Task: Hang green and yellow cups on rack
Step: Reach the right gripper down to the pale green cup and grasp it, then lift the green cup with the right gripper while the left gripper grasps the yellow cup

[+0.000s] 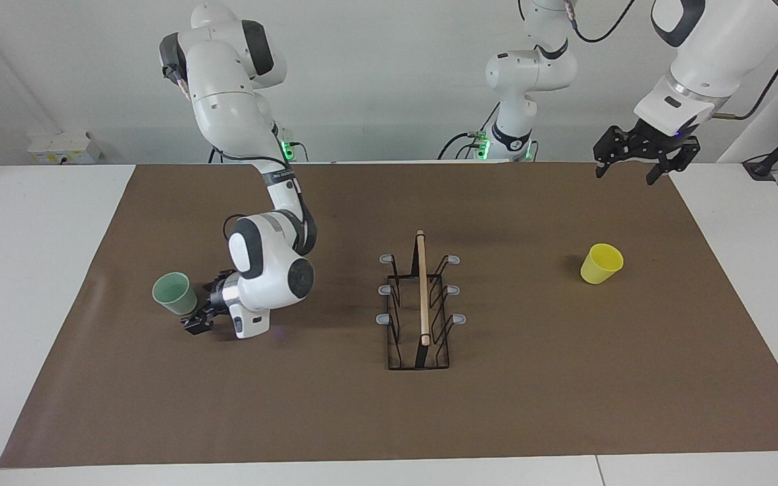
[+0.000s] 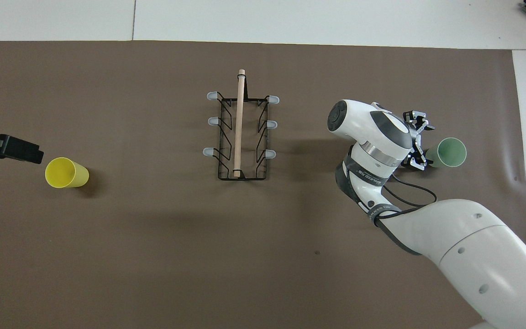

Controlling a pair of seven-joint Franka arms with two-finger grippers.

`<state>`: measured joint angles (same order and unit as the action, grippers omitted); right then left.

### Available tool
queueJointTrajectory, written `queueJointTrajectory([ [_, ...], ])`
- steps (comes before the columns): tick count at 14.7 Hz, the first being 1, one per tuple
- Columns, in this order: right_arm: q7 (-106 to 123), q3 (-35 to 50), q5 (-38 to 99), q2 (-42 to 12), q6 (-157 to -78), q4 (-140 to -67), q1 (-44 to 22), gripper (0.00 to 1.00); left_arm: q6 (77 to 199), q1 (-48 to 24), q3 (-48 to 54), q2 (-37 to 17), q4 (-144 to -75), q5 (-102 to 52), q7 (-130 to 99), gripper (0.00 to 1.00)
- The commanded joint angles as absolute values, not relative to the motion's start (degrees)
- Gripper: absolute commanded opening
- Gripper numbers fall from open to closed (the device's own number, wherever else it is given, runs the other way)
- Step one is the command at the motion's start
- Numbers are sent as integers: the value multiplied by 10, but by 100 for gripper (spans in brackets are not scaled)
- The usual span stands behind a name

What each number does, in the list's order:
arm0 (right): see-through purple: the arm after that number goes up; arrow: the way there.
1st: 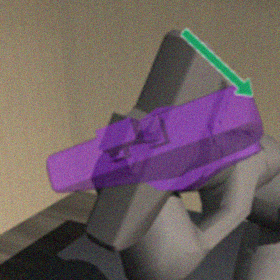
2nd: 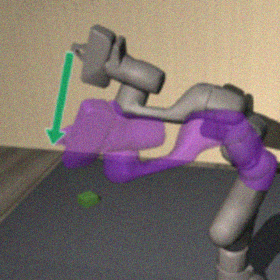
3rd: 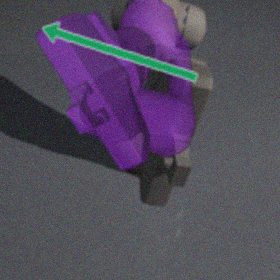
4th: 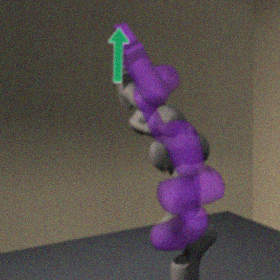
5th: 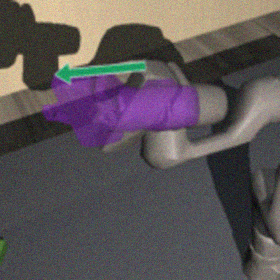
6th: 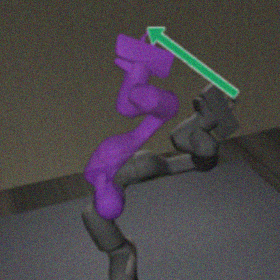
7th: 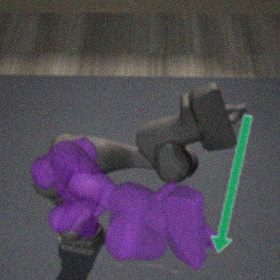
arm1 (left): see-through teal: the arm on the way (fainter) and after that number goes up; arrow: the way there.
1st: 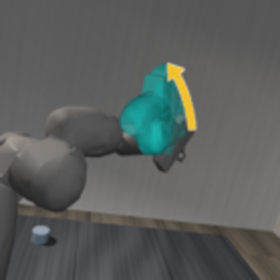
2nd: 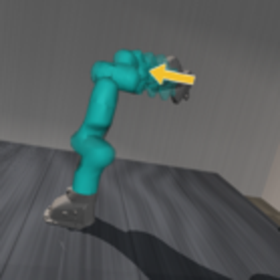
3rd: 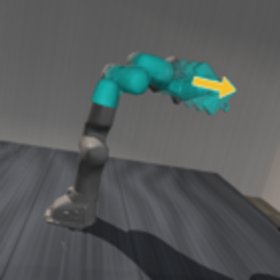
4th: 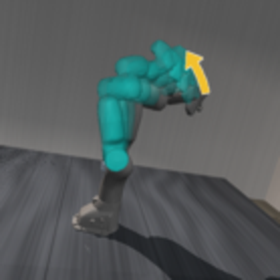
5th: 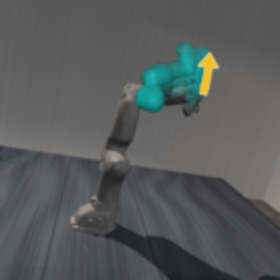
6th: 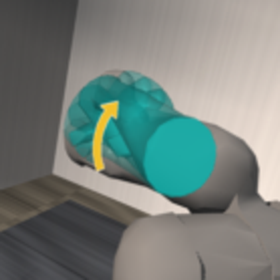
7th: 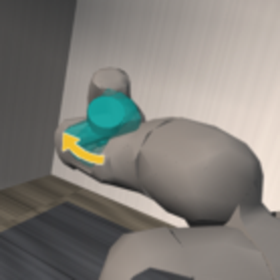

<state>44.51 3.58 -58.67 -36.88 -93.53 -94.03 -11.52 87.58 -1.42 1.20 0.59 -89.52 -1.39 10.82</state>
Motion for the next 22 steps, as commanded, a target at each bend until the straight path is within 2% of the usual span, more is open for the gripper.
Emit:
queueJointTrajectory([
  [1,461,39,-628,-335,-959,-1004,-107,100,911,3,14,18,-927,-8,112,100],
  [5,460,39,-647,-326,-969,-1035,-104,100,932,33,13,7,-941,-13,112,100],
  [13,399,38,-683,-303,-961,-1097,-104,100,1003,105,10,-96,-919,-69,48,100],
  [19,376,38,-712,-304,-984,-1106,-79,98,1063,150,-1,-160,-897,-177,-84,100],
  [20,375,38,-717,-303,-985,-1107,-78,95,1067,156,-1,-168,-891,-194,-111,100],
  [21,375,38,-719,-303,-986,-1109,-76,84,1068,159,-1,-183,-879,-200,-152,100],
  [22,375,38,-722,-303,-986,-1110,-76,57,1066,159,-1,-201,-857,-202,-194,100],
])
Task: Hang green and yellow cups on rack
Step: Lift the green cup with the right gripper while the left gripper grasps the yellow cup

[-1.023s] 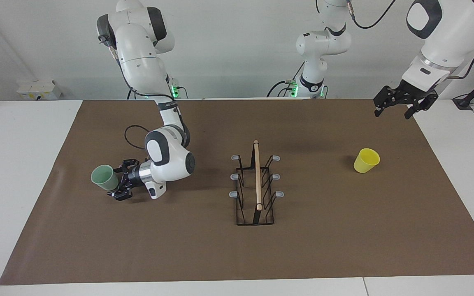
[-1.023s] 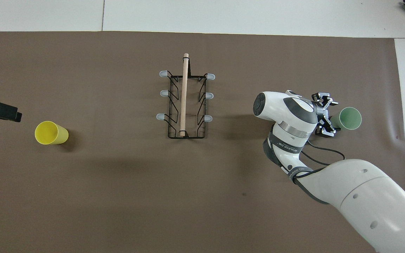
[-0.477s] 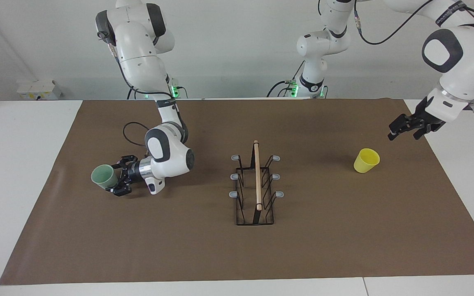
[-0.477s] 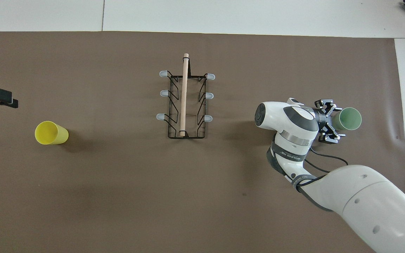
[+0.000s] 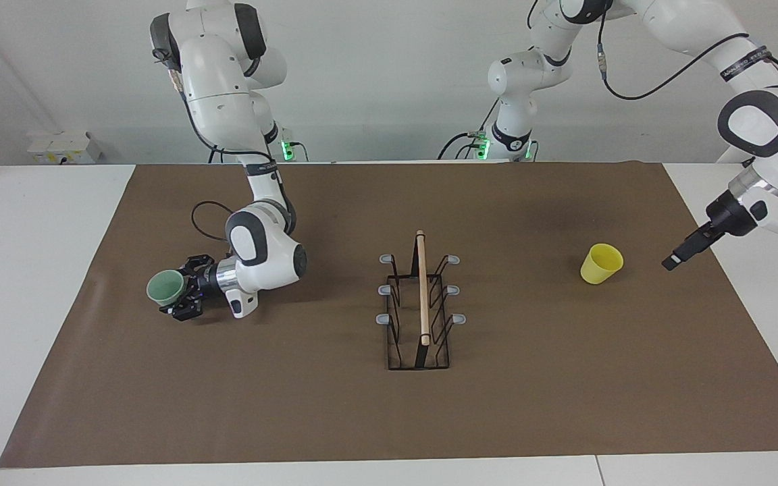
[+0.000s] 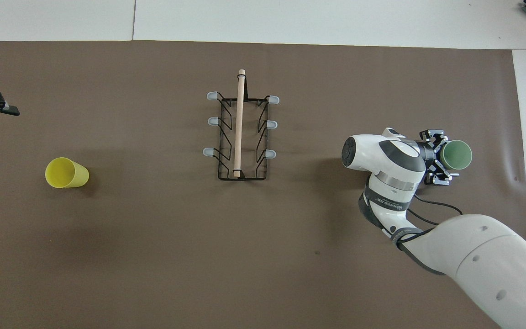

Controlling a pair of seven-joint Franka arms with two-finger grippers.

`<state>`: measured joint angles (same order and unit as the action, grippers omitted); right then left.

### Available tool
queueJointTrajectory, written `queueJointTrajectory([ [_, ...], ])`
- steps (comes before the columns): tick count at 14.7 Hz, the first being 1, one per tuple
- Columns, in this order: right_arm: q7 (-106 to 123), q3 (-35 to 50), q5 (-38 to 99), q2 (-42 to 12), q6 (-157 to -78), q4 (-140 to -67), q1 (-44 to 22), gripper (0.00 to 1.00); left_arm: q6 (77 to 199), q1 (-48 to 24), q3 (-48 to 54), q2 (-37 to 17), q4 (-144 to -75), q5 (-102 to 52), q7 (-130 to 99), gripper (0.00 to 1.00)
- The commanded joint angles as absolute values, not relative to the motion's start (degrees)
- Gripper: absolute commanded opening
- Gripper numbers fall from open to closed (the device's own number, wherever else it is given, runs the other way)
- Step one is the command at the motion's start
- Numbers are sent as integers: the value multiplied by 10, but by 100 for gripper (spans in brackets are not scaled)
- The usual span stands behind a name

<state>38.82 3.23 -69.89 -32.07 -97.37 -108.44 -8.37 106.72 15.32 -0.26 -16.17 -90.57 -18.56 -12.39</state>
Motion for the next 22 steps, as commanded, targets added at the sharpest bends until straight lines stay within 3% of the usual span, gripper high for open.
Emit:
queueJointTrajectory([
  [1,374,39,-722,-303,-987,-1109,-76,1,1065,159,-1,-228,-835,-209,-257,100],
  [3,336,39,-721,-304,-986,-1105,-76,0,1058,184,-3,-276,-794,-221,-301,100],
  [6,330,40,-681,-303,-986,-1070,-75,0,1058,204,-3,-284,-802,-251,-307,100],
  [12,336,41,-461,-274,-977,-956,-77,0,1068,213,-12,-256,-915,-255,-431,100],
  [22,336,40,-37,-132,-1136,-966,-53,0,1118,185,-11,-202,-1070,-295,-597,100],
])
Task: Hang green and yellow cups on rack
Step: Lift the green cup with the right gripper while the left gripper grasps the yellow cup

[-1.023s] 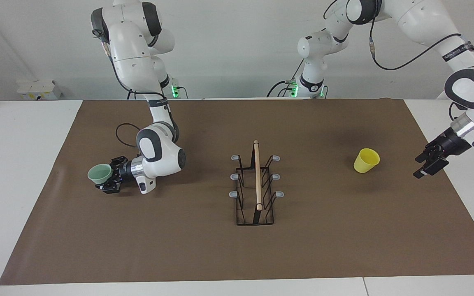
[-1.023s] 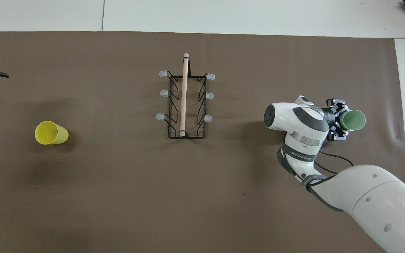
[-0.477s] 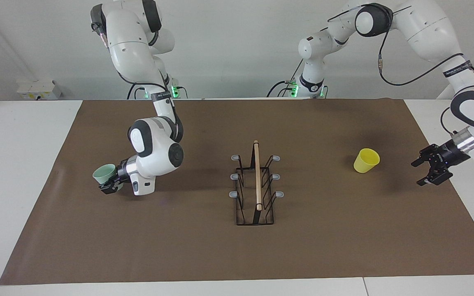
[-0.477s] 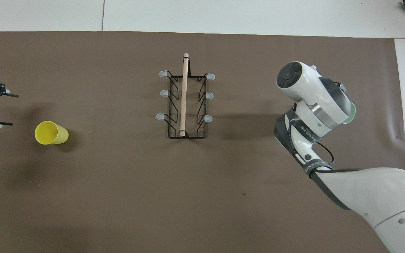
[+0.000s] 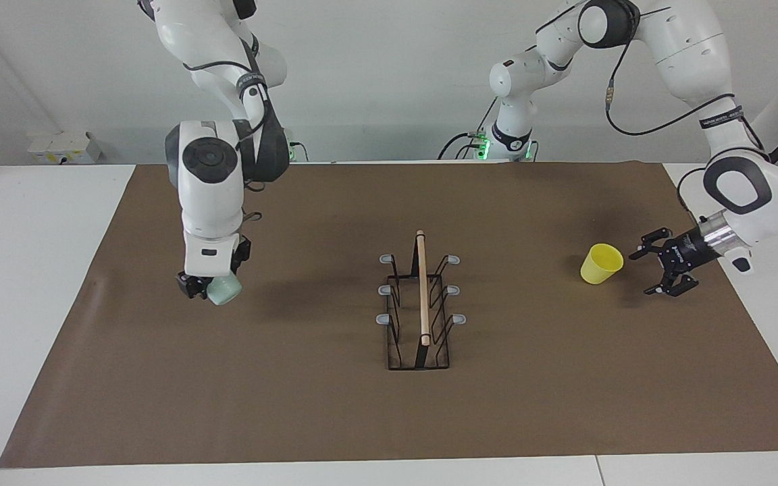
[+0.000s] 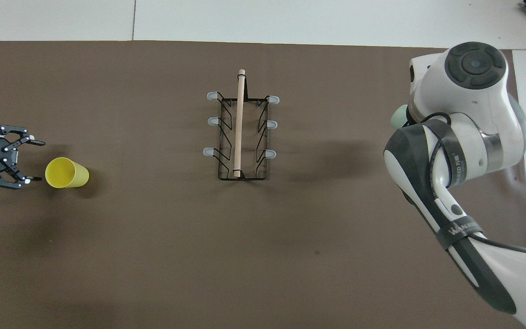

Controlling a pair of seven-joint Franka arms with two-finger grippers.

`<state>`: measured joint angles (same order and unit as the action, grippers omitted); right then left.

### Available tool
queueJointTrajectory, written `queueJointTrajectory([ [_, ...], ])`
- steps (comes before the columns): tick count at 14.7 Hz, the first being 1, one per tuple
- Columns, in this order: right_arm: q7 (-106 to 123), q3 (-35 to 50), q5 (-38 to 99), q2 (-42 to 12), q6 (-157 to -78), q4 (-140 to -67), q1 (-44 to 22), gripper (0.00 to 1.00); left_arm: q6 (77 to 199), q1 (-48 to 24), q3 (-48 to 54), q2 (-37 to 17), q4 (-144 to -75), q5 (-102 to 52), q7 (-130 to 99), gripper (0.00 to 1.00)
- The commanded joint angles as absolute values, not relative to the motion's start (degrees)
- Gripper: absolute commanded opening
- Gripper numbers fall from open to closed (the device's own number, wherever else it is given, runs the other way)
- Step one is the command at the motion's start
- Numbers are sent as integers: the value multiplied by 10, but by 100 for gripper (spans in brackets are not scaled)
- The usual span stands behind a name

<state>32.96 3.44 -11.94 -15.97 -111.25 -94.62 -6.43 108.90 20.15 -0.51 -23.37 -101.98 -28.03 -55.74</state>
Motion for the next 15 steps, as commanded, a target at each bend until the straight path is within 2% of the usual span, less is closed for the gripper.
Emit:
queueJointTrajectory([
  [1,344,40,11,-121,-1144,-967,-54,0,1137,185,-11,-198,-1086,-299,-600,100],
  [5,439,40,196,-76,-1165,-972,-48,0,1205,184,-10,-177,-1167,-381,-594,100],
  [7,492,40,291,-49,-1197,-997,-43,0,1199,183,-8,-172,-1173,-406,-593,100],
  [10,559,40,407,-38,-1237,-1014,-48,0,1187,168,-5,-169,-1174,-426,-584,100],
  [12,611,40,492,-23,-1304,-1055,-67,0,1188,164,-5,-169,-1175,-439,-582,100],
  [15,706,41,615,-1,-1349,-1100,-80,0,1193,147,-6,-168,-1183,-447,-571,100],
])
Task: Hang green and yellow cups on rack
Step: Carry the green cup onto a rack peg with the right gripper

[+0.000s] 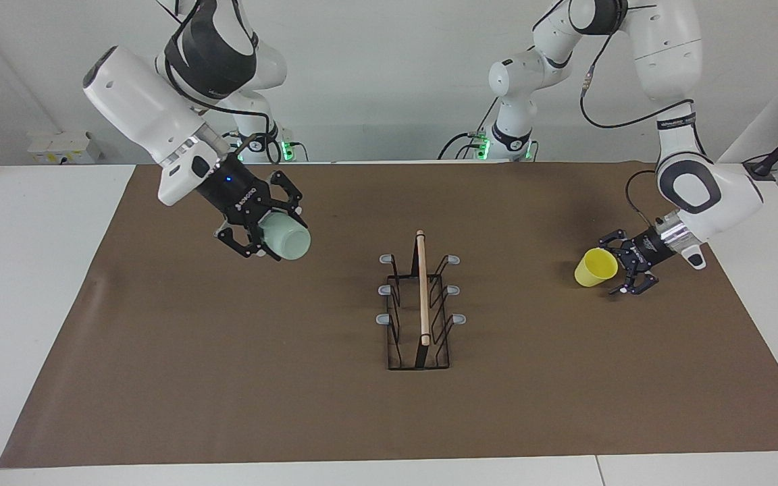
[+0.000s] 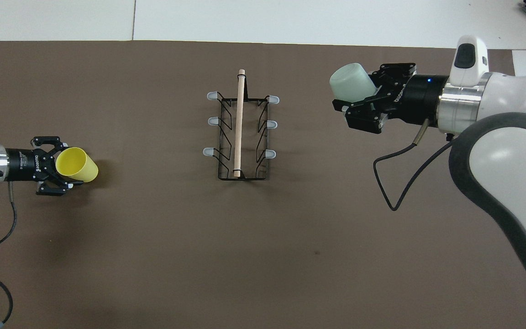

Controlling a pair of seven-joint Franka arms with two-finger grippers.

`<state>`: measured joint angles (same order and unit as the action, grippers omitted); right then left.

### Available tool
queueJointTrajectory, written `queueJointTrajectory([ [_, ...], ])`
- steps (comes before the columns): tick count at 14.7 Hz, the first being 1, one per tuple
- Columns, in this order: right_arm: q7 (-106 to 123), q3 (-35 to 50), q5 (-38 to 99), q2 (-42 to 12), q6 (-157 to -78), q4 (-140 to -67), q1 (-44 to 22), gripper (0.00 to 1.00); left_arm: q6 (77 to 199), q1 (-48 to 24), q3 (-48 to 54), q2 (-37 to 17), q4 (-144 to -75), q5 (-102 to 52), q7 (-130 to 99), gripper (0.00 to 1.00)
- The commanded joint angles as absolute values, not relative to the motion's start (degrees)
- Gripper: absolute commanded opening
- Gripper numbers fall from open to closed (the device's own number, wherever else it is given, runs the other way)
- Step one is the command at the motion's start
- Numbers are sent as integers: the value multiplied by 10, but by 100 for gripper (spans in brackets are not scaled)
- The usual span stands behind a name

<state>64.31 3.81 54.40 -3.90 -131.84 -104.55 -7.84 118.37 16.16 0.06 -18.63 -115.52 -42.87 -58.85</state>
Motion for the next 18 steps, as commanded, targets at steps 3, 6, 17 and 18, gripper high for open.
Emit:
queueJointTrajectory([
  [3,837,40,821,26,-1421,-1161,-108,0,1195,141,-7,-166,-1185,-448,-565,89],
  [6,1011,40,1036,34,-1448,-1208,-141,0,1207,122,-7,-166,-1185,-448,-564,86],
  [17,1400,40,1435,-39,-1376,-1267,-221,0,1261,17,-14,-106,-1145,-427,-580,0],
  [18,1400,40,1441,-42,-1375,-1268,-233,0,1261,6,-13,-105,-1129,-391,-583,0],
])
